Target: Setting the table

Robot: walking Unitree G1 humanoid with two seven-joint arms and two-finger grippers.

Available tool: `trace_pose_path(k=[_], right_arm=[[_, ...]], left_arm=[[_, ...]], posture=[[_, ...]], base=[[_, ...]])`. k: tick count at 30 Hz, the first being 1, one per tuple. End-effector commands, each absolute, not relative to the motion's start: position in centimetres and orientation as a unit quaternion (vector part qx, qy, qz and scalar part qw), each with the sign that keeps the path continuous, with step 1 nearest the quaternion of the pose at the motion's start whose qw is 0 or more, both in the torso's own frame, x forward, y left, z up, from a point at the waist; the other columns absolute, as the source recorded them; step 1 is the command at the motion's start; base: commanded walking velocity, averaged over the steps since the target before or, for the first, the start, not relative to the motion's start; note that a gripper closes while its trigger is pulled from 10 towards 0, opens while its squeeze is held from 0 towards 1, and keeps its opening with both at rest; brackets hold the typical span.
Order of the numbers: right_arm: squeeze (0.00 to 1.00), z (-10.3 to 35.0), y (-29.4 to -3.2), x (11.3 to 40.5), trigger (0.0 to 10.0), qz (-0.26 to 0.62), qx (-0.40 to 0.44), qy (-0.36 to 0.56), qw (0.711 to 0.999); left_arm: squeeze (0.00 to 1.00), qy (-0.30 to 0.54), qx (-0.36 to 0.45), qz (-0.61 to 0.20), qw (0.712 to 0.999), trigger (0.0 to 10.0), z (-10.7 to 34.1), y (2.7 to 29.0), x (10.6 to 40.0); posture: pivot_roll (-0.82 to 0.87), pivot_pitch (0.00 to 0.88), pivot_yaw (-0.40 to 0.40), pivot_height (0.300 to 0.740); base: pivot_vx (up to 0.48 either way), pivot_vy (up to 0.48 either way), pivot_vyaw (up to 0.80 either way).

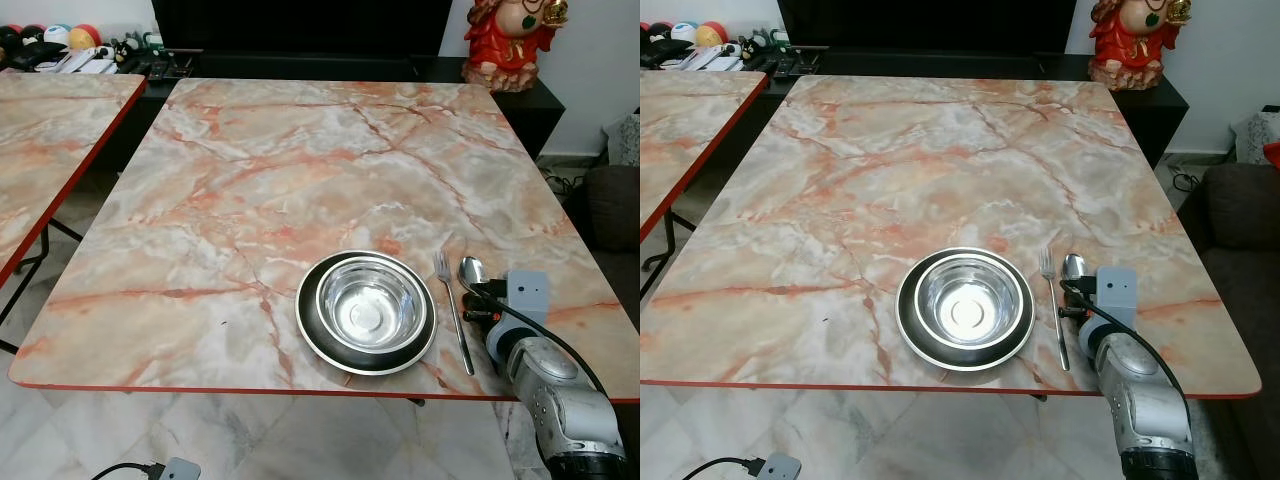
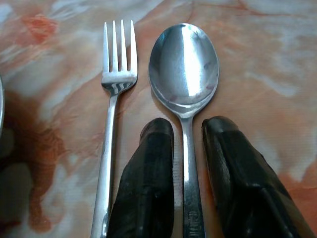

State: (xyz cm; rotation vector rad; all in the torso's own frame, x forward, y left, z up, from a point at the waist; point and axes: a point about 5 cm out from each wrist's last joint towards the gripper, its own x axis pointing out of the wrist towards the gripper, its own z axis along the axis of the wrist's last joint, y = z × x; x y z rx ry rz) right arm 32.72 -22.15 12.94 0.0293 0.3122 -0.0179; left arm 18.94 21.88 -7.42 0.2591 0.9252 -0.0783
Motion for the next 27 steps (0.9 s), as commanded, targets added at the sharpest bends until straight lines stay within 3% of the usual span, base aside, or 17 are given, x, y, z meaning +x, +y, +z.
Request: trace_pose_path(k=[1,11,17,27], right_arm=[[0.0,13.6,-22.6,32.8,10.0,-0.013,0.02,0.14,0.99],[0.0,15.7,-22.8,33.3,10.0,-0.024,0.029,0.079,0.996],[0.0,18.5,-22.9,32.8,10.0,-0.031,0.017,-0.042,0.998],[0.0,19.9,-24.2,31.6,10.0,-0.061,0.027,-0.118,0.991]], left_arm=[[0.0,0.459,0.127,-0.039,0.878,10.0,-7.8,22.0,18.2],[0.0,0.459,0.128,-0.038,0.878,10.0,-7.8,22.0,18.2],[0.0,0.463,0.129,-0.036,0.876,10.0,-7.9,22.3,17.8],[0.0,0.451,0.133,-0.022,0.882,10.0,-7.1,23.3,19.0]], posture=[[-0.09,0.198,-0.002,0.74],[-0.09,0.197,0.001,0.74],[-0.09,0.182,0.006,0.74],[-0.1,0.07,0.021,0.74]], base=[[0.0,0.0,0.0],[0.0,0.0,0.0],[0.0,0.0,0.0],[0.0,0.0,0.0]])
